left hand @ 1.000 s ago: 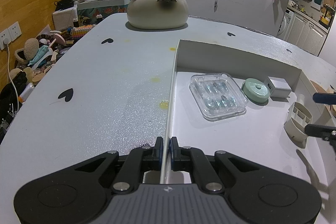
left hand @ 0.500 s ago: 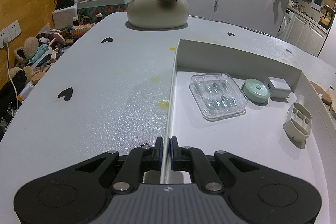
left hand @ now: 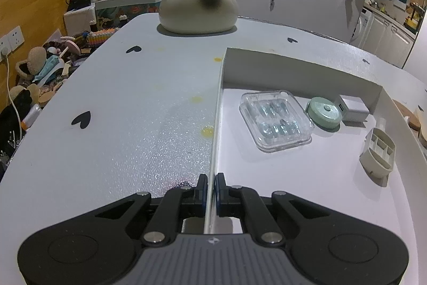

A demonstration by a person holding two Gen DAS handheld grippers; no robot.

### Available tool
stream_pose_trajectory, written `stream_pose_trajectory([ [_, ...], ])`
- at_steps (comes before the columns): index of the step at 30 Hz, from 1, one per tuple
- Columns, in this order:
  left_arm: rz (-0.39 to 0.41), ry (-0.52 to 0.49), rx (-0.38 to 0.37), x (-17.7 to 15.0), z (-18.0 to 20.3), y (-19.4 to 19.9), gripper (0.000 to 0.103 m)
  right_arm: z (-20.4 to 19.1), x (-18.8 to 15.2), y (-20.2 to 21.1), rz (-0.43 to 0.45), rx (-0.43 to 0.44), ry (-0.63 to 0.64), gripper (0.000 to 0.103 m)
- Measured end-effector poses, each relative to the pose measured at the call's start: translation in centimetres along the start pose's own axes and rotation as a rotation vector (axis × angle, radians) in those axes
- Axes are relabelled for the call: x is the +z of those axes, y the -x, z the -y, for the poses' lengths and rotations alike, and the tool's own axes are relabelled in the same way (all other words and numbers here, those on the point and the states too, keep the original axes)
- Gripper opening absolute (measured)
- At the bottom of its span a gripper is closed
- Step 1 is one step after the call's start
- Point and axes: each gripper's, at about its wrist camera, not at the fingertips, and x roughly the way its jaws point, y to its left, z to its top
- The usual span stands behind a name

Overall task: Organize rigid objects
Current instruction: 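Return the right gripper and grasp the round cork coaster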

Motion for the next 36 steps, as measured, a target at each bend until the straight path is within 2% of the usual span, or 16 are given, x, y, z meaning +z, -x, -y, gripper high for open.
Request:
stream_pose_trajectory([
  [2,-0.001,0.022,-0.014,0.0,-0.4,0.0,0.004,0.1,-0.3,-0.7,-0.041,-0.040,-0.051,0.083],
  [8,-0.006,0.033,-0.023,0.0,-0.5,0.0,0.004,-2.0,-1.3,-2.6,-0.196,-0.074,-0.129,0.073],
  [10,-0.006,0.031,-0.018,0.0,-0.4,0.0,0.004,-2.6,-1.3,-3.2,-0.221,-0.113,-0.153,0.071],
  [12,-0.009,0.026,-0.017,0.1,-0.4,0.0,0.004,-3.3,-1.0,-3.5,-0.210,-0.148,-0.115,0.071],
  [16,-0.018,0.013,-0.024,0.3,-0.5,0.0,0.004,-3.6,0.7,-4.9,-0.229,-0.140,-0.031,0.078],
  [19,-0.022,0.016,-0.030,0.3,-0.6,-0.1,0.004,-3.5,2.4,-6.4,-0.258,-0.079,-0.001,0.087],
  [23,-0.020,0.016,-0.033,0.3,-0.6,-0.1,0.004,-3.9,4.0,-8.8,-0.310,-0.043,0.056,0.092],
  [27,-0.026,0.012,-0.037,0.4,-0.7,-0.1,0.004,-4.5,4.8,-11.7,-0.388,0.006,0.118,0.094],
  [31,-0.035,0.021,-0.043,0.5,-0.8,-0.2,0.004,-4.7,4.4,-13.6,-0.456,-0.024,0.161,0.094],
  [34,-0.039,0.029,-0.053,0.6,-1.1,-0.2,0.004,-4.5,3.9,-14.2,-0.504,-0.025,0.151,0.095],
  [36,-0.041,0.029,-0.057,0.6,-1.1,-0.3,0.003,-4.2,3.8,-14.0,-0.496,-0.020,0.127,0.093],
])
